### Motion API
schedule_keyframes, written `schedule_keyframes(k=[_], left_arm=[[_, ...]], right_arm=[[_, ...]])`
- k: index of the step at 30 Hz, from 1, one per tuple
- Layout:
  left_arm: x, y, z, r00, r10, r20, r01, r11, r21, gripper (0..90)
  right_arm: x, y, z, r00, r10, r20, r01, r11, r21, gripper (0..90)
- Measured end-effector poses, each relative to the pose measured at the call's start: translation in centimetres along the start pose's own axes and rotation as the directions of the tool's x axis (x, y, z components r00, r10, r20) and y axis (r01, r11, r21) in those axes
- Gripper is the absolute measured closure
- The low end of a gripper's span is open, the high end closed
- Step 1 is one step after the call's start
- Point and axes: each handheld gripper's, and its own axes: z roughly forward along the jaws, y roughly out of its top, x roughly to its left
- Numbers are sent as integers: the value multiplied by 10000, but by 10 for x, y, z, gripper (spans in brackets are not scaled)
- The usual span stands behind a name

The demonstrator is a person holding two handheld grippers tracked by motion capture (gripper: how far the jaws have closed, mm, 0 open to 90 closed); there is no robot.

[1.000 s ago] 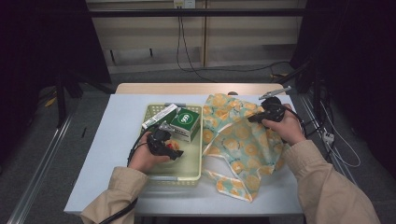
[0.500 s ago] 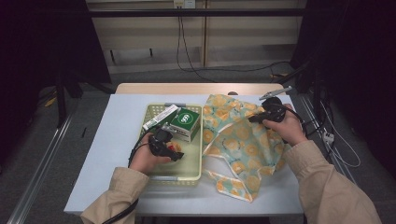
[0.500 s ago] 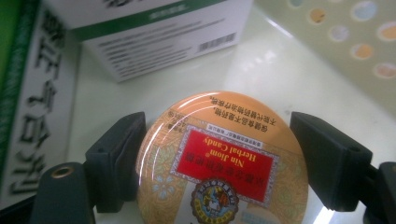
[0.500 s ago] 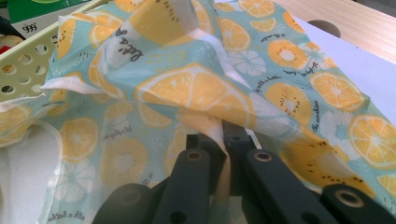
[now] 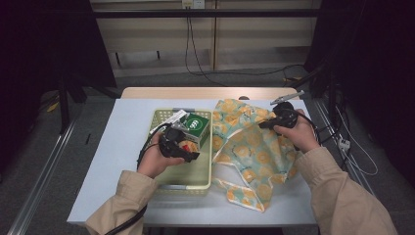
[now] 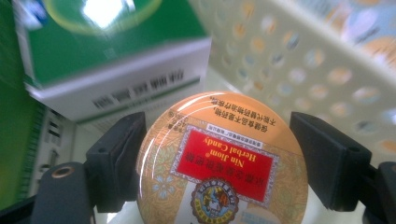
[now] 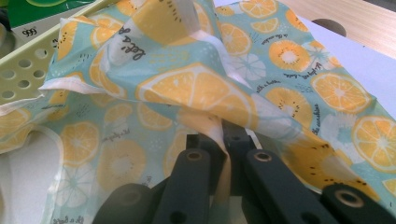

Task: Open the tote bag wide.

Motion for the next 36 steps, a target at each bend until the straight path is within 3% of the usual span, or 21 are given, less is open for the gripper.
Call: schedule_keyframes(k=[1,4,6,13,27,28,29,31,32,36], left_arm=[[0,5,-8,9998,-65,165,68,9999,-130,214],[-4,10,-14,9997,-226,22,227,9987,-463,214],[-6,16,-18,9996,-92,269,106,9984,-554,214],[-14,33,-26,9987,-92,493,134,9963,-850,215],[-30,55,-25,9960,225,862,-114,9919,-1263,215],[-32,56,-25,9978,238,622,-157,9917,-1272,215],[-32,57,-25,9957,263,886,-142,9908,-1345,215],[-35,60,-23,9946,323,985,-184,9901,-1388,215],[-37,61,-23,9961,322,825,-206,9904,-1369,215],[-42,67,-18,9915,433,1228,-242,9879,-1531,215]], right_arm=[[1,0,1,10000,12,24,-12,10000,-14,898],[1,1,0,10000,-9,31,9,10000,-26,898],[1,1,0,10000,26,30,-26,10000,-21,898],[1,0,-2,10000,19,11,-19,10000,15,898],[-1,0,0,9998,198,43,-198,9998,1,898],[-1,0,0,9998,213,33,-213,9998,14,898],[-1,0,0,9997,229,30,-229,9997,43,898],[-1,0,-1,9997,235,51,-235,9997,46,898],[-1,0,-1,9996,266,28,-266,9996,13,898],[-1,0,-2,9995,300,-4,-300,9995,-26,898]])
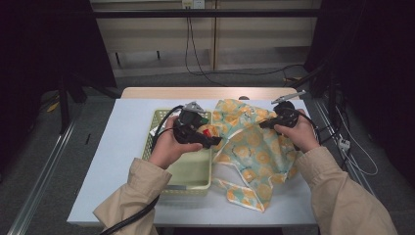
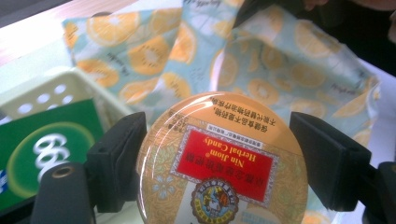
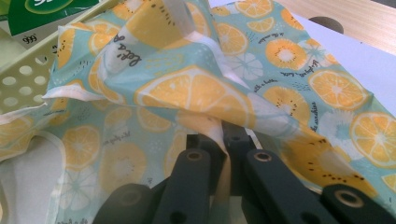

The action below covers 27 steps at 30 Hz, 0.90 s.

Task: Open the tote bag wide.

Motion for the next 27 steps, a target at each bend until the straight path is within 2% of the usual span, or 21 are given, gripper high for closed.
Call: schedule_keyframes(k=[3,4,5,9,12,14,17,18,19,20,27], left_arm=[[-6,5,6,9997,137,185,-137,9999,-8,215],[-9,7,8,9998,178,53,-178,9998,2,215],[-10,9,11,9991,239,337,-237,9997,-64,215],[-16,16,21,9979,417,490,-410,9990,-159,215],[-19,17,28,9977,430,522,-417,9988,-249,215],[-20,17,35,9968,380,707,-366,9991,-210,215],[-22,16,40,9965,390,739,-377,9991,-191,215],[-24,17,41,9978,421,521,-411,9990,-190,215],[-25,17,42,9961,462,752,-443,9987,-267,215],[-27,18,43,9954,515,812,-494,9984,-283,215],[-33,20,55,9944,628,852,-615,9979,-180,215]], right_arm=[[0,0,1,10000,-2,-1,2,10000,20,898],[0,0,1,10000,14,7,-14,10000,16,898],[0,0,1,10000,41,14,-41,10000,20,898],[0,1,0,10000,19,16,-19,10000,45,898],[2,1,-1,10000,-59,51,59,9999,86,898],[2,1,-1,10000,24,9,-24,10000,72,898],[2,1,-2,10000,3,41,-4,10000,67,898],[3,2,-3,10000,-41,26,41,10000,56,898],[3,2,-3,10000,-41,26,41,10000,56,898],[3,2,-3,10000,-16,36,17,10000,-29,898],[3,4,-4,10000,25,32,-25,10000,-23,898]])
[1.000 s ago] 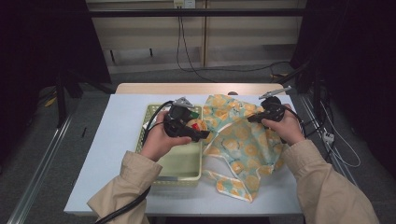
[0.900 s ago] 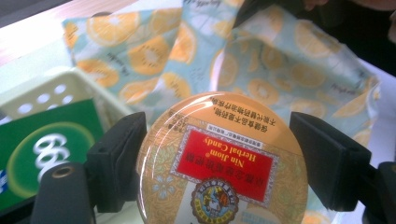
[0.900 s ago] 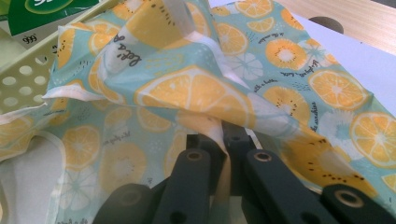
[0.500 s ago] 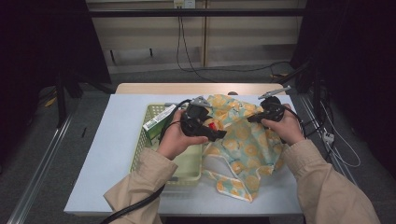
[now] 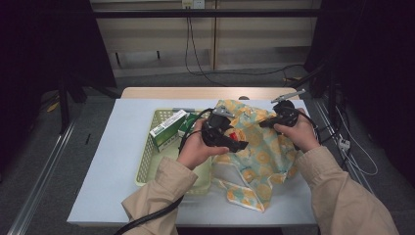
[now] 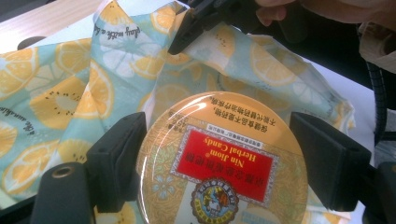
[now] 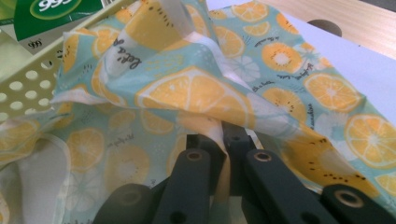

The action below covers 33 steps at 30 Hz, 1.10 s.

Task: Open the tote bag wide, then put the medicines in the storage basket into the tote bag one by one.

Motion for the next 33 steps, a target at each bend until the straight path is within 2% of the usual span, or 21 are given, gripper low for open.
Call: schedule_keyframes(k=[13,17,25,28,30,33], left_arm=[[-6,2,25,9992,325,235,-328,9994,89,215],[-5,3,30,9995,297,121,-298,9995,122,214],[-4,3,42,9991,339,237,-343,9993,132,214],[-4,5,46,9991,378,175,-381,9991,211,214],[-3,6,48,9994,351,79,-352,9993,117,214],[-3,6,51,9993,362,53,-362,9993,58,214]], right_arm=[[-2,-1,-2,9999,77,-80,-77,10000,11,898],[-4,0,-3,9999,118,-92,-119,9999,-32,898],[-5,-1,-4,9999,117,-90,-117,9999,-58,898],[-5,2,-9,9999,131,-13,-131,9999,-56,898],[-6,6,-13,9999,166,16,-165,9996,-211,898],[-3,10,-16,9999,65,88,-63,9999,-132,898]])
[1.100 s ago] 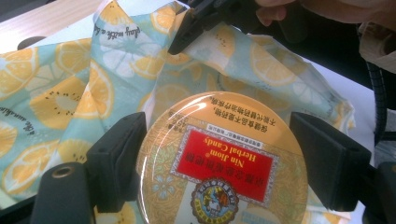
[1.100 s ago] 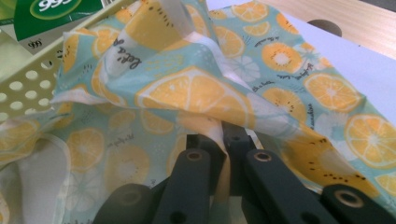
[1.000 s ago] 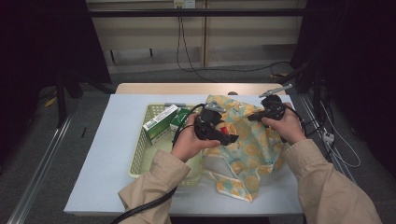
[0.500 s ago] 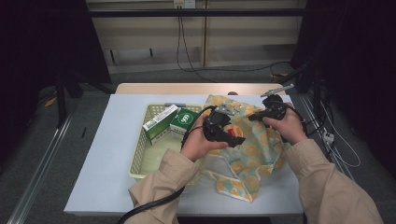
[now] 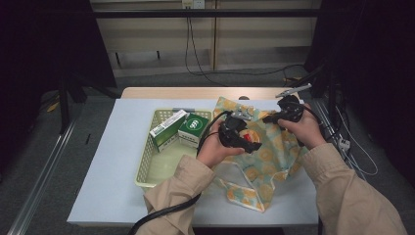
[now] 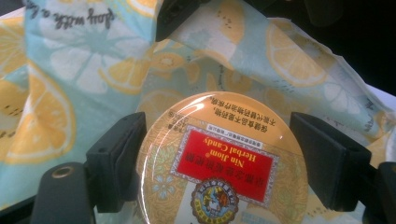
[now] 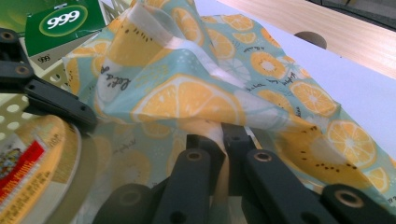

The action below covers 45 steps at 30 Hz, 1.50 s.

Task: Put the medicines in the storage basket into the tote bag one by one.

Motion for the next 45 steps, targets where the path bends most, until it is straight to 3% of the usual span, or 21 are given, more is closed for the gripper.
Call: schedule_keyframes(k=[11,14,16,17,18,20,25,28,29,34,41,45], left_arm=[[3,0,19,9998,12,-216,-8,9999,167,214],[9,6,25,9988,-16,-485,24,9999,147,214],[16,12,29,9963,-152,-845,158,9999,68,214],[21,17,30,9937,-319,-1077,301,9994,-178,212],[31,26,31,9880,-761,-1348,672,9953,-691,210],[37,31,35,9819,-861,-1687,747,9945,-729,188],[39,29,38,9815,-1029,-1617,968,9943,-452,141],[34,26,28,9836,-778,-1629,738,9968,-302,143],[31,24,17,9850,-669,-1592,639,9977,-239,143],[24,20,-7,9855,-470,-1632,421,9986,-333,135],[22,6,-37,9865,-579,-1534,545,9982,-262,122],[23,0,-56,9858,-436,-1620,398,9988,-268,113]], right_arm=[[4,2,-1,9999,-74,-71,74,10000,-21,897],[7,4,-3,9999,-113,-105,112,9999,-31,898],[9,8,-7,9998,-201,-70,200,9997,-156,897],[10,9,-8,9997,-228,-75,227,9996,-169,897],[10,9,-8,9998,-190,-76,189,9997,-174,897],[10,10,-7,9999,-134,-33,134,9998,-137,897],[5,9,-4,9999,-82,90,81,9999,128,897],[3,5,-3,9998,-26,202,23,9999,166,897],[2,4,-2,9998,-55,207,52,9999,138,897],[5,-1,4,9997,-32,259,24,9996,290,897],[11,-8,12,9998,-124,127,119,9990,420,896],[10,-10,9,9999,-54,149,49,9993,358,896]])
